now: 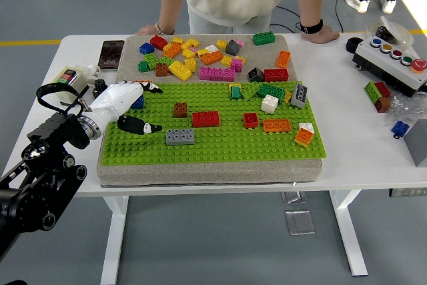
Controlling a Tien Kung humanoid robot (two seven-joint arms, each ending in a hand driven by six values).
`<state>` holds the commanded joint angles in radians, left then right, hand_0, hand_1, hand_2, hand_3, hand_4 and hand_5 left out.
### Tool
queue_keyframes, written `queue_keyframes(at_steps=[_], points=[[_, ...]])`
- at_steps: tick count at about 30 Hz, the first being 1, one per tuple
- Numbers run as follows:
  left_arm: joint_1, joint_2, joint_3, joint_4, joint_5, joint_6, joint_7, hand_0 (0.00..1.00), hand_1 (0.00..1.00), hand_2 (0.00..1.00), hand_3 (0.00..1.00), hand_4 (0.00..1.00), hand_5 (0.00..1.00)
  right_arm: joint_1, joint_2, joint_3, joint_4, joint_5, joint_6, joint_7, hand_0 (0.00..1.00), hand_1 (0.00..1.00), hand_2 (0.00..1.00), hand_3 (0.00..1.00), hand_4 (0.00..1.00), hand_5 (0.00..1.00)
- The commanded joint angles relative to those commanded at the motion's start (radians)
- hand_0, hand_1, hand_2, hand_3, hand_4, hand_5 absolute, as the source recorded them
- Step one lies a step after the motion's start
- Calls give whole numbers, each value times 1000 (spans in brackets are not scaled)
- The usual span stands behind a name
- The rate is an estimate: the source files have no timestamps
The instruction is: Pick up the brick,pile it on top of brick,press brick,pick up the brick,pile it on top of brick,press brick
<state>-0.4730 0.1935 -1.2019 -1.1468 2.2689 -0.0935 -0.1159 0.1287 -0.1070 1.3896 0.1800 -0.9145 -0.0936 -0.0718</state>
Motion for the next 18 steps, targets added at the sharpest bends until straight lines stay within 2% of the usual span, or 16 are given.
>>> queue_keyframes(at_steps=[2,3,5,8,9,13,14,15,18], points=[[23,15,8,-58,0,-27,3,875,804,798,690,906,300,0,0,1,0,0,0,0,756,688,733,740,998,638],[37,25,14,-88,0,-44,5,891,813,805,630,992,520,-1,0,2,0,0,0,0,756,687,733,740,998,638],[56,38,24,-135,0,-72,5,891,813,805,630,992,520,-2,-1,3,0,0,1,0,756,687,733,740,998,638],[73,48,36,-168,0,-104,3,891,813,805,630,992,520,-3,-1,4,0,0,3,0,756,687,733,740,998,638],[76,48,39,-171,0,-117,2,951,867,856,620,998,637,-3,0,4,0,0,3,0,756,687,733,740,998,639],[81,45,53,-161,0,-155,-4,951,867,856,620,998,637,0,0,2,0,2,2,1,756,687,733,740,998,639],[81,44,57,-156,0,-159,-6,951,867,856,620,998,637,0,-1,2,0,2,2,1,756,687,733,740,998,639],[81,44,58,-155,0,-160,-6,987,910,891,629,998,704,0,-1,2,0,2,2,1,756,688,733,740,998,639],[77,37,64,-141,0,-164,-7,987,910,891,629,998,704,0,-1,3,0,3,4,-1,756,688,733,740,998,639]])
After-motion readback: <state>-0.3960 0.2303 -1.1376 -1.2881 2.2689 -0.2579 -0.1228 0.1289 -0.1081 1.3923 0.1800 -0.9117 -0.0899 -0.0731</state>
